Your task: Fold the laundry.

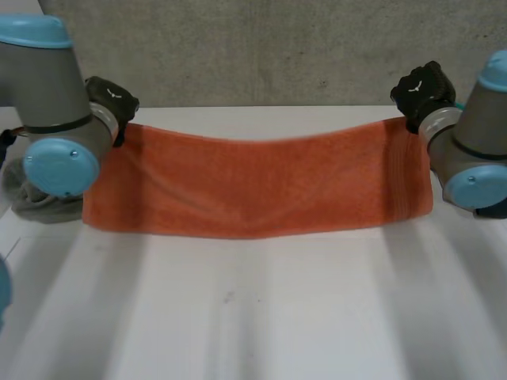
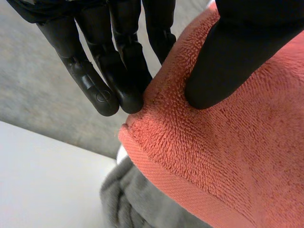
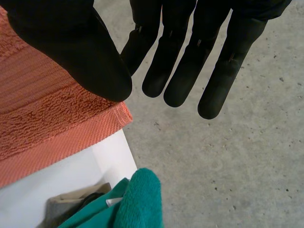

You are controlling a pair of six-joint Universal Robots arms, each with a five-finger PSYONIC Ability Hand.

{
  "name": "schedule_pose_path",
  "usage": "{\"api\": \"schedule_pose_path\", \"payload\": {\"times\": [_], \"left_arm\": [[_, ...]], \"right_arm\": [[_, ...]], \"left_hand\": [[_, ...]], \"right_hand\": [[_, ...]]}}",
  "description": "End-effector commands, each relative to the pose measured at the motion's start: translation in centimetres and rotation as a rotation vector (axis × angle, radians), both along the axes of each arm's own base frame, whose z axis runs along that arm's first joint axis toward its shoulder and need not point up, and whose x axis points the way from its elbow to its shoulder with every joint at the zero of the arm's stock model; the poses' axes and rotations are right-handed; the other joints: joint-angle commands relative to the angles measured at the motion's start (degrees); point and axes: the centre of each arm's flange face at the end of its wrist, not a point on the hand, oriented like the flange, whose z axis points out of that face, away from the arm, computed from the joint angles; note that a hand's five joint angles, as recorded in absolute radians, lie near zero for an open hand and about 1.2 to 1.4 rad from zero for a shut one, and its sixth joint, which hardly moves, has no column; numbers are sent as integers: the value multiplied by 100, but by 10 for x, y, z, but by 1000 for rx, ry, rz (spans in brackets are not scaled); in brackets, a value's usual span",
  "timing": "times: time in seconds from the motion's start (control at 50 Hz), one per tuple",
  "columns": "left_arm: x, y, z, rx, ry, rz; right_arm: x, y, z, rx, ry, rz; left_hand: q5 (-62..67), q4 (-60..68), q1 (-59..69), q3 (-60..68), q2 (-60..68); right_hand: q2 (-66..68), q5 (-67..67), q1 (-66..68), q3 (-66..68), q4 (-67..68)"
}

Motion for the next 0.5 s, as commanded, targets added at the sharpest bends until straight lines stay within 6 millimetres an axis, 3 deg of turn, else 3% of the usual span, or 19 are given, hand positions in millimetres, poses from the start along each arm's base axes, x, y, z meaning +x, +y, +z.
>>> {"api": "schedule_pose_path", "payload": {"times": [0.02, 0.12, 0.14, 0.2, 0.34, 0.5], "left_arm": [[-4, -13, -22, 14, -57, 6], [-12, -31, 14, -203, 31, 12], [-13, -35, 30, -281, 61, 11], [-17, -37, 47, -366, 92, 1], [-19, -38, 70, -475, 146, 0], [1, -46, 81, -515, 331, 97]], "right_arm": [[8, -20, -26, -35, 56, 1], [15, -38, 10, -237, -93, -7], [17, -42, 27, -308, -155, -12], [21, -43, 55, -425, -235, 1], [25, -42, 69, -506, -264, 21], [13, -45, 78, -515, -393, -5]], "left_hand": [[1344, 1137, 1348, 1160, 1136], [1344, 1137, 1348, 1160, 1136], [1344, 1137, 1348, 1160, 1136], [1344, 1137, 1348, 1160, 1136], [1344, 1137, 1348, 1160, 1136], [1344, 1137, 1348, 1160, 1136]], "right_hand": [[1214, 1081, 1507, 1158, 1146], [1214, 1081, 1507, 1158, 1146], [1214, 1081, 1507, 1158, 1146], [1214, 1081, 1507, 1158, 1146], [1214, 1081, 1507, 1158, 1146], [1214, 1081, 1507, 1158, 1146]]}}
